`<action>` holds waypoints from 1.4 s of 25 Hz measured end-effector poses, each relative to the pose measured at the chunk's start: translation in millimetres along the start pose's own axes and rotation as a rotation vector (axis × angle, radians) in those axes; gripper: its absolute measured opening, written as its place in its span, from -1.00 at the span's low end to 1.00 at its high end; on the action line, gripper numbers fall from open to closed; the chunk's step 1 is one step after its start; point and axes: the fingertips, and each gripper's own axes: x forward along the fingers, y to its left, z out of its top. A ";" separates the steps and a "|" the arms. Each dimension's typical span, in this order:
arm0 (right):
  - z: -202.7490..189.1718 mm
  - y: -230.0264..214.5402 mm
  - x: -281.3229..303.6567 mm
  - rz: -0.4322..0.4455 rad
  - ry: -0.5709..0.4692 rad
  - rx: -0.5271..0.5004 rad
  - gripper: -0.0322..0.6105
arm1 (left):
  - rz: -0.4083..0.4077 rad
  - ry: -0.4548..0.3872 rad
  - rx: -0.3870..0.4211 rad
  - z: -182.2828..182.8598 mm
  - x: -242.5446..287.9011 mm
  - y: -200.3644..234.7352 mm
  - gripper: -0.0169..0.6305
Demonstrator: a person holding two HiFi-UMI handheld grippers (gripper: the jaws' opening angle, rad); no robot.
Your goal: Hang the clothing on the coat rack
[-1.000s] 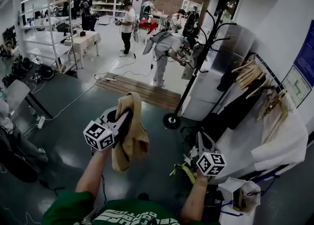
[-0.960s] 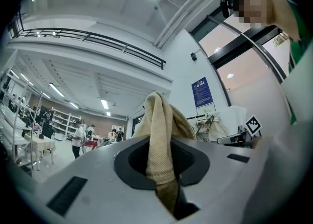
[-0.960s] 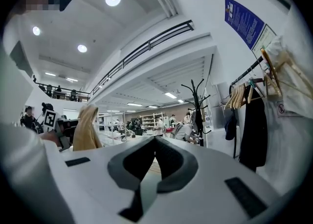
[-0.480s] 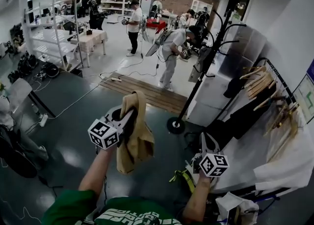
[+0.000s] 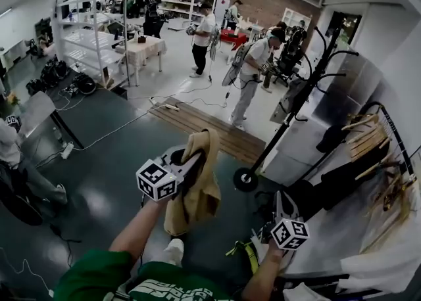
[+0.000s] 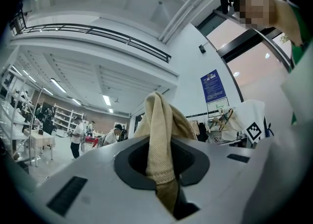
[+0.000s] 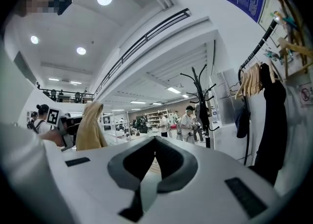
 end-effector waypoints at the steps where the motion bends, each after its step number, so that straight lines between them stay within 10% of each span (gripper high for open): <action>1: 1.6 -1.9 8.3 0.000 -0.003 -0.001 -0.88 | -0.004 -0.001 0.000 -0.5 5.7 5.4 -0.82; 35: 80.9 -137.5 231.2 -0.183 -0.109 -0.036 -0.88 | -0.265 -0.002 0.010 -20.5 286.8 153.8 -0.82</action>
